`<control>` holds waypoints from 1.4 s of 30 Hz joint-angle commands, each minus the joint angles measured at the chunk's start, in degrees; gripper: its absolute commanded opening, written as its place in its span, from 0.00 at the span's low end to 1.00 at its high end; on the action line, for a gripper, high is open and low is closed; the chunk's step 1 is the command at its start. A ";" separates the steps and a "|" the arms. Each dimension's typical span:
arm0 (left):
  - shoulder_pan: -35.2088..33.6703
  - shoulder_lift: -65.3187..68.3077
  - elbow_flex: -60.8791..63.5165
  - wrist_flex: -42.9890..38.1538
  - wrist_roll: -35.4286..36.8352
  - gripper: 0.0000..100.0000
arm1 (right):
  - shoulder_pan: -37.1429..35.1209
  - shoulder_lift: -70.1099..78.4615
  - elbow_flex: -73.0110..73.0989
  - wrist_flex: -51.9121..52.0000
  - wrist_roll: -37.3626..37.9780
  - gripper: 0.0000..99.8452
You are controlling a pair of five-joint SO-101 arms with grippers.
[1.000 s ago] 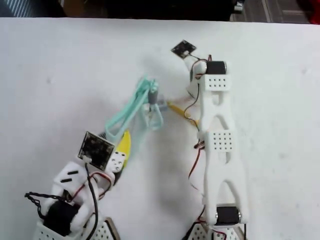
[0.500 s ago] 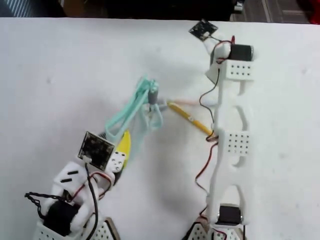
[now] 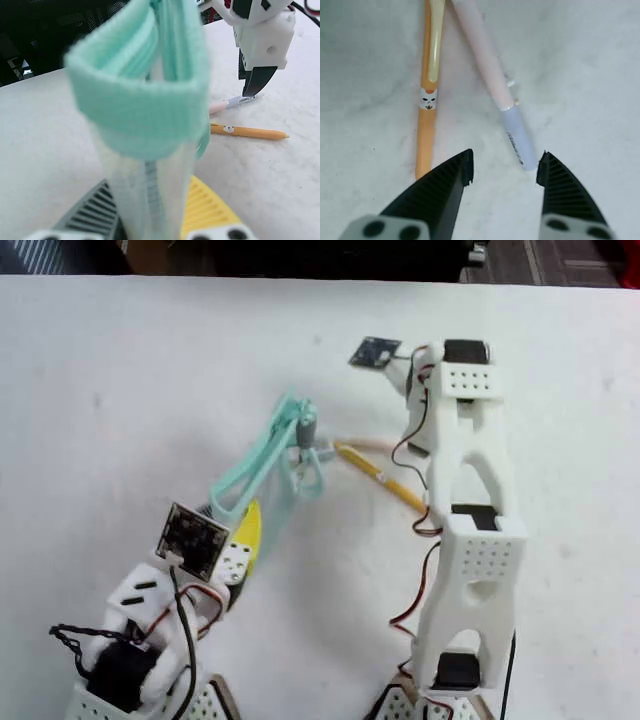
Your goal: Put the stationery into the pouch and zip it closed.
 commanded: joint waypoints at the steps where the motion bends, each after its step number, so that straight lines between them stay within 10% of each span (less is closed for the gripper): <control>1: -0.13 0.22 0.09 -0.88 -0.79 0.02 | -0.75 -4.00 2.99 -6.64 1.05 0.20; 26: -0.13 0.22 0.09 -0.97 -0.79 0.02 | -3.21 3.74 10.02 -22.99 8.00 0.08; 42: -0.13 0.22 0.18 -1.05 -0.79 0.02 | 1.71 -6.11 10.11 -13.93 7.91 0.02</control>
